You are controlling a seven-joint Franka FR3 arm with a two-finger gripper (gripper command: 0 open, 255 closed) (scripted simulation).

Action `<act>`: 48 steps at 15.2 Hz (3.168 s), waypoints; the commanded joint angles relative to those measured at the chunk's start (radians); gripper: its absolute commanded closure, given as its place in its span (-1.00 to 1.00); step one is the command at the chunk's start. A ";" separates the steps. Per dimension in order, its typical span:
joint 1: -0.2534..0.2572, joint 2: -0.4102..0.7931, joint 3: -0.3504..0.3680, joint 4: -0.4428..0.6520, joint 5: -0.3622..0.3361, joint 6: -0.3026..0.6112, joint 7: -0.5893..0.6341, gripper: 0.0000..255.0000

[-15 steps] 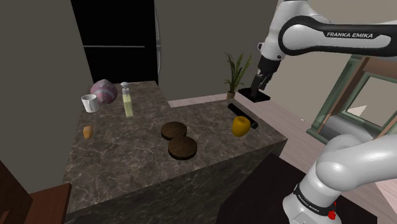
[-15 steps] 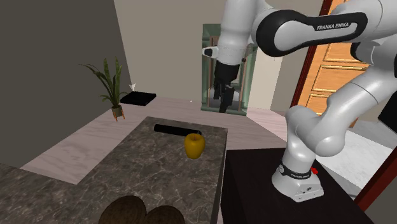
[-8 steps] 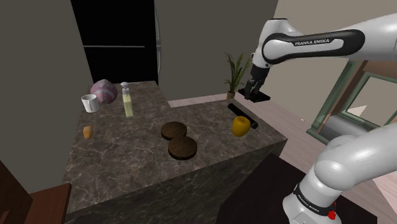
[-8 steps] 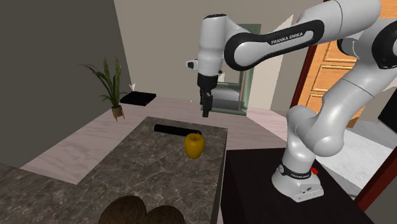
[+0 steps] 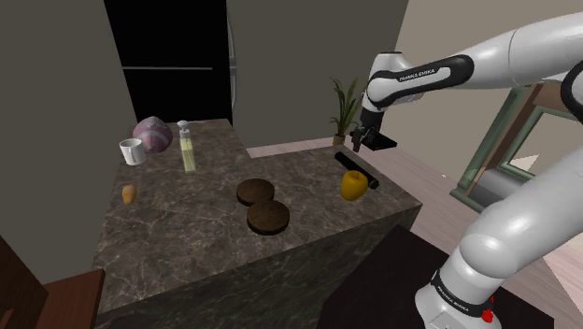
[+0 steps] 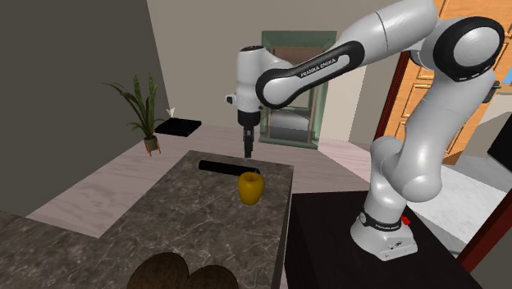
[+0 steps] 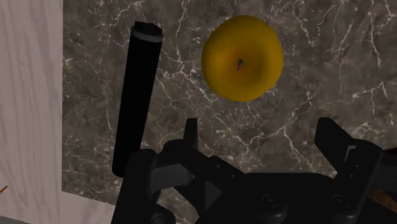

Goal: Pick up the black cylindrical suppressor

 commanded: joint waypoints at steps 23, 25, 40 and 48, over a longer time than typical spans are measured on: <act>-0.187 0.833 -0.082 0.578 0.231 0.149 -0.219 -1.00; -0.189 0.849 -0.079 0.574 0.236 0.168 -0.221 -1.00; -0.193 0.879 -0.073 0.571 0.244 0.202 -0.225 1.00; -0.185 0.814 -0.086 0.583 0.226 0.126 -0.217 1.00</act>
